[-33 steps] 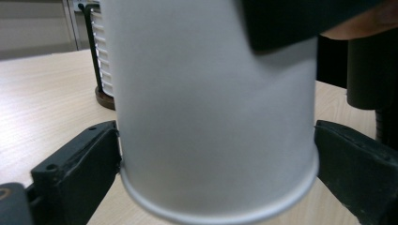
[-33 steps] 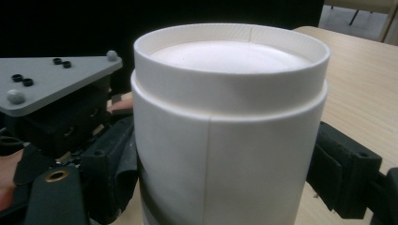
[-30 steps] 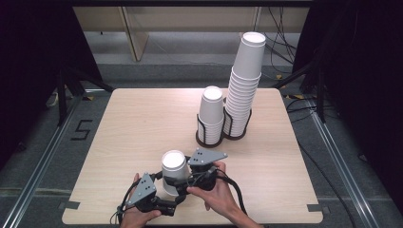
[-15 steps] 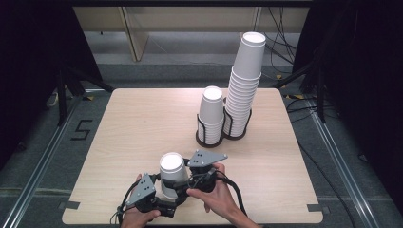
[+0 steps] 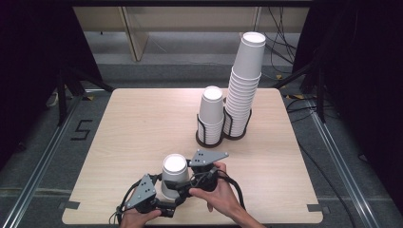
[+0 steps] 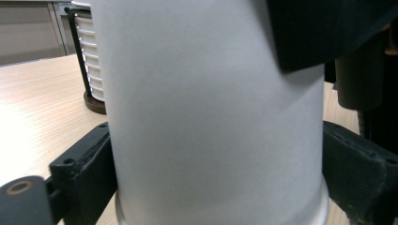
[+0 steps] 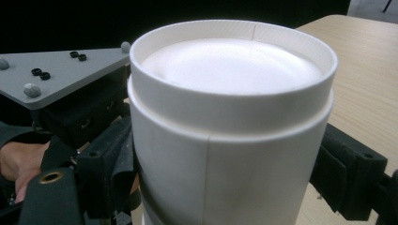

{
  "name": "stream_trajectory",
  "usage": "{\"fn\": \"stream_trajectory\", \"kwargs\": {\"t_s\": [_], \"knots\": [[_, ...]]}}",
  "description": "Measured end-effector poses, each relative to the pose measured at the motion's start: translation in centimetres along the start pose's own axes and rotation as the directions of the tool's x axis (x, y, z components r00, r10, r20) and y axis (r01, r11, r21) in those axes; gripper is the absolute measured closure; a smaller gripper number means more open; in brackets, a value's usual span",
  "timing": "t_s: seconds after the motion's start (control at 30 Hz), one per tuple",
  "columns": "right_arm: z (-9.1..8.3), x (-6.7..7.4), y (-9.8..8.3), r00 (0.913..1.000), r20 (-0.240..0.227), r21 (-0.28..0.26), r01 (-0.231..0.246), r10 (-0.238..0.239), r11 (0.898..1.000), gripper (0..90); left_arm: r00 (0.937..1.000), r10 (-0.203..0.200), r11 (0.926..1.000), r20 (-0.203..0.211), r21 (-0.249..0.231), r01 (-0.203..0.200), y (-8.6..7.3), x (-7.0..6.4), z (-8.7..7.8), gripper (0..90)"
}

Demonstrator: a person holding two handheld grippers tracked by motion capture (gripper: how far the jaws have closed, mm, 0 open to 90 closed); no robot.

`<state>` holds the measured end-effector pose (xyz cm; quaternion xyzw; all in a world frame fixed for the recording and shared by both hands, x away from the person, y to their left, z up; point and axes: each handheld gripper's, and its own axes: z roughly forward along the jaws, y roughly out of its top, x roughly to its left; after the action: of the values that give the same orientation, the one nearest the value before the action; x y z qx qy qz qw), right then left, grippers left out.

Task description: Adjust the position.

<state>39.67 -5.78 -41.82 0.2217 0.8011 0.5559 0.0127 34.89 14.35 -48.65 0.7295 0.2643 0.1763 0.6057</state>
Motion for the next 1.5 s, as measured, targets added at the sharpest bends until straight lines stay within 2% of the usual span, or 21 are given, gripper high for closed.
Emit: {"fn": "stream_trajectory", "kwargs": {"t_s": [0.17,0.27,0.3,0.37,0.53,0.57,0.6,0.67,0.77,0.8,0.83,0.87,0.9,0.93,1.0,1.03,1.13,1.2,1.23,1.47,1.5], "knots": [[-0.4,-0.2,0.3,1.0000,-0.006,0.038,0.000,0.000,0.999,16.6,0.9993,0.036,0.9990,0.010,0.027,-0.036,0.0,-0.2,0.1,9.1],[-0.9,-0.3,0.7,0.9997,-0.023,0.059,-0.007,0.009,0.998,15.6,0.9979,0.064,0.9957,0.014,0.066,-0.065,0.1,-0.4,0.0,9.5],[-1.3,-0.5,0.9,0.9999,-0.014,0.073,0.007,-0.006,0.997,15.6,0.9956,0.091,0.9909,0.021,0.097,-0.093,0.1,-0.6,0.1,9.6],[-1.7,-0.6,1.2,0.9995,-0.031,0.085,0.010,-0.008,0.996,15.6,0.9953,0.095,0.9904,0.020,0.099,-0.097,0.1,-0.7,0.1,9.8],[-2.8,-0.6,1.6,0.9982,-0.040,0.131,0.050,-0.045,0.990,15.7,0.9845,0.168,0.9685,0.050,0.178,-0.174,0.2,-0.9,0.0,9.9],[-3.0,-0.6,1.6,0.9977,-0.046,0.139,0.056,-0.050,0.989,15.7,0.9845,0.168,0.9685,0.050,0.178,-0.174,0.2,-0.9,0.0,9.9],[-3.1,-0.6,1.5,0.9971,-0.046,0.158,0.067,-0.061,0.985,15.7,0.9793,0.194,0.9577,0.056,0.205,-0.202,0.2,-0.9,0.0,9.9],[-3.2,-0.5,1.5,0.9967,-0.050,0.172,0.072,-0.064,0.982,15.8,0.9767,0.206,0.9541,0.060,0.209,-0.214,0.2,-1.0,0.0,9.9],[-3.3,-0.6,1.2,0.9950,-0.056,0.198,0.092,-0.082,0.976,15.8,0.9713,0.225,0.9375,0.076,0.254,-0.237,0.2,-1.1,-0.1,9.9],[-3.2,-0.5,0.9,0.9952,-0.062,0.223,0.087,-0.076,0.971,15.8,0.9669,0.241,0.9276,0.084,0.273,-0.255,0.1,-1.3,0.0,9.9],[-3.2,-0.5,0.9,0.9952,-0.062,0.223,0.087,-0.076,0.971,15.8,0.9669,0.241,0.9276,0.084,0.273,-0.255,0.1,-1.3,0.0,9.9],[-3.1,-0.5,0.7,0.9952,-0.073,0.240,0.081,-0.065,0.967,15.8,0.9601,0.260,0.9167,0.102,0.286,-0.279,0.1,-1.3,0.1,9.9],[-3.1,-0.5,0.7,0.9952,-0.073,0.240,0.081,-0.065,0.967,15.8,0.9601,0.260,0.9167,0.102,0.286,-0.279,0.1,-1.3,0.1,9.9],[-2.9,-0.4,0.5,0.9939,-0.083,0.258,0.092,-0.073,0.962,16.0,0.9569,0.268,0.9094,0.112,0.298,-0.290,0.1,-1.5,0.1,9.9],[-2.9,-0.4,0.4,0.9933,-0.090,0.267,0.094,-0.073,0.959,16.3,0.9571,0.265,0.9108,0.118,0.295,-0.288,0.1,-1.6,0.2,9.9],[-2.8,-0.3,0.2,0.9922,-0.101,0.280,0.100,-0.074,0.955,19.4,0.9530,0.274,0.9057,0.130,0.299,-0.301,0.1,-1.6,0.1,9.8],[-2.7,-0.3,0.1,0.9904,-0.107,0.283,0.115,-0.088,0.952,22.6,0.9520,0.276,0.9071,0.132,0.292,-0.304,0.0,-1.5,0.1,9.4],[-3.0,-0.4,0.3,0.9915,-0.112,0.278,0.095,-0.066,0.956,23.6,0.9629,0.239,0.9312,0.126,0.252,-0.264,0.0,-1.4,0.1,6.8],[-3.0,-0.4,0.3,0.9915,-0.112,0.278,0.095,-0.066,0.956,23.6,0.9629,0.239,0.9312,0.126,0.252,-0.264,0.0,-1.4,0.1,6.0],[-4.4,-1.3,1.2,0.9928,-0.119,0.175,0.032,-0.011,0.984,24.8,0.9801,0.178,0.9807,0.087,0.065,-0.184,0.1,-1.0,-0.2,3.2],[-4.6,-1.4,1.3,0.9929,-0.119,0.164,0.020,0.000,0.986,24.8,0.9801,0.178,0.9807,0.087,0.065,-0.184,0.1,-1.0,-0.2,2.5]]}}
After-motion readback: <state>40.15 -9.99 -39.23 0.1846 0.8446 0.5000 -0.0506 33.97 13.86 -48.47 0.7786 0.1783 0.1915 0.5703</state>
